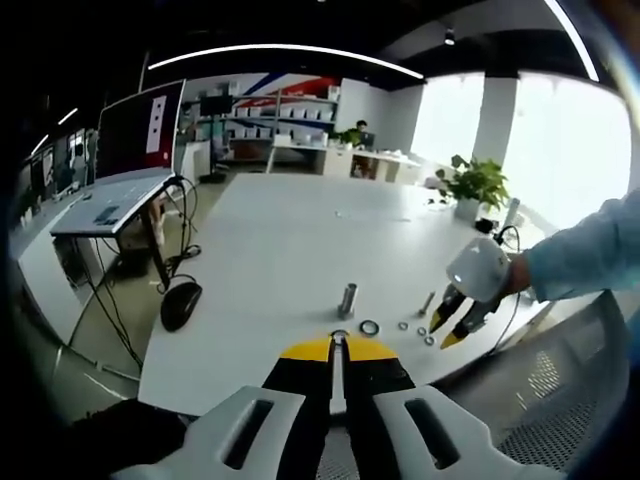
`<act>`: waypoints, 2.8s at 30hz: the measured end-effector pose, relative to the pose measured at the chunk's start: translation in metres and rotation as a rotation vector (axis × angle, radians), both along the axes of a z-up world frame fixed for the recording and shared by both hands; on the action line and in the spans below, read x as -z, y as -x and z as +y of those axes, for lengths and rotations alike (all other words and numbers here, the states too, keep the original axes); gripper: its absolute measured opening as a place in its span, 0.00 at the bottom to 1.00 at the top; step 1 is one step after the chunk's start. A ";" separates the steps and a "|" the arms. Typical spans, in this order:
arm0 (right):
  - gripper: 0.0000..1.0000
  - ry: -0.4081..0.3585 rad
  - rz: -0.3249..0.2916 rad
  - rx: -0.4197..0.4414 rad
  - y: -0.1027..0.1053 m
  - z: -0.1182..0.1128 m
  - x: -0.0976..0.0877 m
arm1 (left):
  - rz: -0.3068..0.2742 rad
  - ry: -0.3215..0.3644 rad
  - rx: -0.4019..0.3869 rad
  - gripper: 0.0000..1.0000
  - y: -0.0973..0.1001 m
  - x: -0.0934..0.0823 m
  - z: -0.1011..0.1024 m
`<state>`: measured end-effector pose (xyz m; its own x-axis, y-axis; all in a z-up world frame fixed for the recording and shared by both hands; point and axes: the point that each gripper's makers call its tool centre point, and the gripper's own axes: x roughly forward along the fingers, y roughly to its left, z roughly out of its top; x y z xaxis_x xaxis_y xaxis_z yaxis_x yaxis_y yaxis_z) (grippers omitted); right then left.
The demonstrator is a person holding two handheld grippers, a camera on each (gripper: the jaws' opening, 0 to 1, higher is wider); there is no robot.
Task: Place the washer onto the threaded stud by aligning its center hole with the stud, sliding it down to the base, and recovering from edge contact or off-axis alignment until the washer reaches the visible bottom stop.
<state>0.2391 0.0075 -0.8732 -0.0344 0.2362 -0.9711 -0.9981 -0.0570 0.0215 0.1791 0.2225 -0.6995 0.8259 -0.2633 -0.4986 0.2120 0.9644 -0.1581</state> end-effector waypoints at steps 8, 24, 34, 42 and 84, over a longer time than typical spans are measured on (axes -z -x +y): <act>0.22 0.005 -0.007 -0.006 -0.002 -0.001 0.003 | 0.019 -0.012 0.007 0.04 0.001 0.003 -0.001; 0.21 -0.009 -0.030 0.031 -0.003 0.003 0.006 | 0.030 -0.021 0.005 0.05 0.001 0.005 -0.001; 0.13 -0.005 -0.041 -0.015 -0.003 0.004 0.008 | 0.029 -0.016 0.002 0.05 0.001 0.005 -0.001; 0.13 -0.013 -0.035 0.011 -0.006 0.001 0.004 | 0.025 -0.014 0.001 0.05 0.001 0.004 0.000; 0.13 -0.119 -0.087 0.127 -0.051 -0.015 -0.071 | 0.064 -0.045 0.014 0.11 0.003 0.011 0.000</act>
